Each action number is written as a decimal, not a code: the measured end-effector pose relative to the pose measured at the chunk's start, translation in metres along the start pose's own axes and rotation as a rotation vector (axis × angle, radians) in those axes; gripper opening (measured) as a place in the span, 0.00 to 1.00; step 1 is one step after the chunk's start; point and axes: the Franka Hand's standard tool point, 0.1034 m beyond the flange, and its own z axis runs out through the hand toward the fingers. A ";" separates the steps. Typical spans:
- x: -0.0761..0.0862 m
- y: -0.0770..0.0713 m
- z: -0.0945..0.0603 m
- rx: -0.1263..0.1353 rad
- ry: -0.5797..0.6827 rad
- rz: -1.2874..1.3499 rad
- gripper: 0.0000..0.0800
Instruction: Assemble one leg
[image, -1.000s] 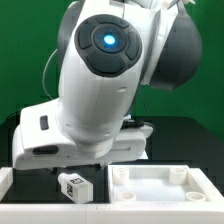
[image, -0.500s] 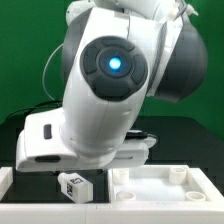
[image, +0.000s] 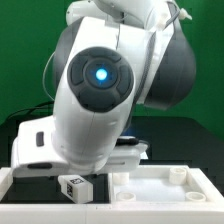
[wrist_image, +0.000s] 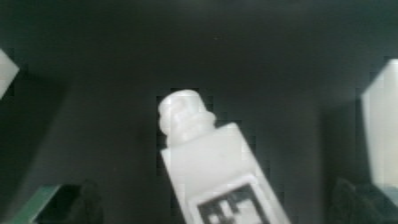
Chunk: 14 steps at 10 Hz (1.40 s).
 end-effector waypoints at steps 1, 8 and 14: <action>0.004 -0.002 0.008 0.000 -0.014 0.012 0.81; 0.009 -0.003 0.018 -0.001 -0.027 0.018 0.46; -0.048 -0.016 -0.046 0.014 0.049 0.065 0.35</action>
Offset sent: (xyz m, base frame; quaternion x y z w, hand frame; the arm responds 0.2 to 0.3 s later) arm -0.0075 0.0006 -0.0171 0.0028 0.0033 0.0139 0.9999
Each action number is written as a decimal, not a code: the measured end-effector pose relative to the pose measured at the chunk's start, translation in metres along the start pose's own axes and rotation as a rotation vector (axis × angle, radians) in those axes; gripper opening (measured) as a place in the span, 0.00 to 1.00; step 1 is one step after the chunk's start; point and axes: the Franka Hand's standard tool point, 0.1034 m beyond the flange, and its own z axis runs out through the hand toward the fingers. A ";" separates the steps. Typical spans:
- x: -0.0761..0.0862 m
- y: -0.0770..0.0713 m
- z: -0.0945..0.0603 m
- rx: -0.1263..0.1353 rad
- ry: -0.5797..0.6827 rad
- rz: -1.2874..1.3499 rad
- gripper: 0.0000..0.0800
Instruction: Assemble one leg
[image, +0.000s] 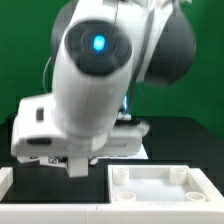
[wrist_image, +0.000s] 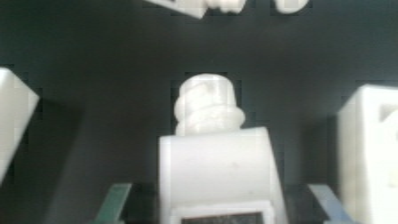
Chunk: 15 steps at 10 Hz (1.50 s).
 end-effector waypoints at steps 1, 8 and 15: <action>0.006 -0.008 -0.012 -0.011 0.114 0.023 0.35; 0.011 -0.093 -0.053 0.075 0.696 0.158 0.36; 0.014 -0.159 -0.063 0.184 1.282 0.135 0.36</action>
Offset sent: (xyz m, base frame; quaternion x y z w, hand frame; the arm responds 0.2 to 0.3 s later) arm 0.0000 0.0000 0.0000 0.0000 0.1938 0.0000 0.9810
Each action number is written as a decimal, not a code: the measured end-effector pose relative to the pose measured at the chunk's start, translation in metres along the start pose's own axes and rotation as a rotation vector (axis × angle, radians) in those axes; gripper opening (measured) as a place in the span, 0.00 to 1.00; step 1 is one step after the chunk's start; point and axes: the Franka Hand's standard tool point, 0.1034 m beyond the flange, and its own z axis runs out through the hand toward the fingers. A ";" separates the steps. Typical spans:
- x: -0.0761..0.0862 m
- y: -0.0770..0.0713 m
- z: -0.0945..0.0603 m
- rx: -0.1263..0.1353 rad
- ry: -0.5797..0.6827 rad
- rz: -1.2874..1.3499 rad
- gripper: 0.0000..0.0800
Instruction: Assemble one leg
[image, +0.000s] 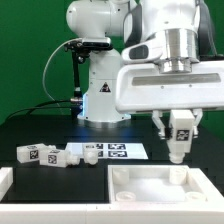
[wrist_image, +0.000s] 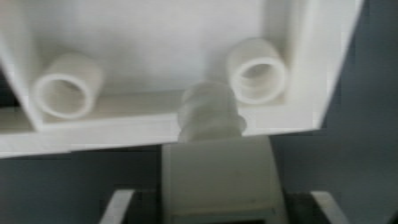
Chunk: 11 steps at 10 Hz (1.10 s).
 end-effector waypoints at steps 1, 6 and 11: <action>-0.001 -0.010 0.003 0.023 0.098 0.030 0.36; -0.006 0.005 0.028 -0.042 0.113 -0.092 0.36; 0.027 0.001 0.032 -0.039 0.154 -0.126 0.36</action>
Offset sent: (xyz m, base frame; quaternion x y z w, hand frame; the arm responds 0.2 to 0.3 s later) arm 0.0000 0.0000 0.0000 0.0000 0.0000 0.0000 1.0000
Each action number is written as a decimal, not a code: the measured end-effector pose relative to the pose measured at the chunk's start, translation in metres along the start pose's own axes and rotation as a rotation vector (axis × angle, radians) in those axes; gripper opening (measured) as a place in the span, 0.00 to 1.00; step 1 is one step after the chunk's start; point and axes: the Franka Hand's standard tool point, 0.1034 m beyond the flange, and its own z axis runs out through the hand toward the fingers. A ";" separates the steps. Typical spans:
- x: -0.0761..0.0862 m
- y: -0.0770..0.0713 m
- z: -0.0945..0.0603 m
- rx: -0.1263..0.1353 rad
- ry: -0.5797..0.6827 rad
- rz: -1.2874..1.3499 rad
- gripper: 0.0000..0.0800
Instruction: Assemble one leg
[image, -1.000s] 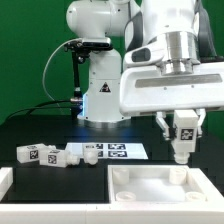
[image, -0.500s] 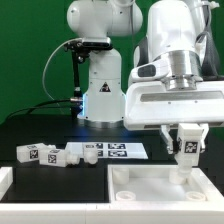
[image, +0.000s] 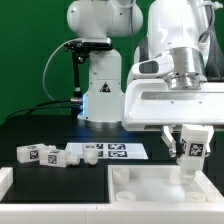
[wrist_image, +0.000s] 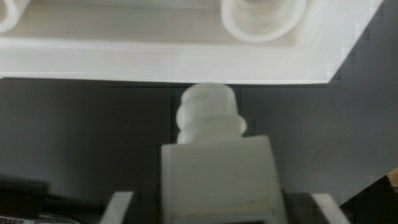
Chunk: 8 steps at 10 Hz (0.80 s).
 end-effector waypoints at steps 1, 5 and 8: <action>-0.001 -0.002 0.000 0.002 -0.001 -0.002 0.36; -0.021 -0.014 0.007 0.033 -0.026 0.006 0.36; -0.034 -0.019 0.014 0.038 -0.044 0.000 0.36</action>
Offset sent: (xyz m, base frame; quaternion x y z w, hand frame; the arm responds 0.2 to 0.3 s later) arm -0.0010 0.0220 -0.0044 0.0643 0.0062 0.0486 0.9967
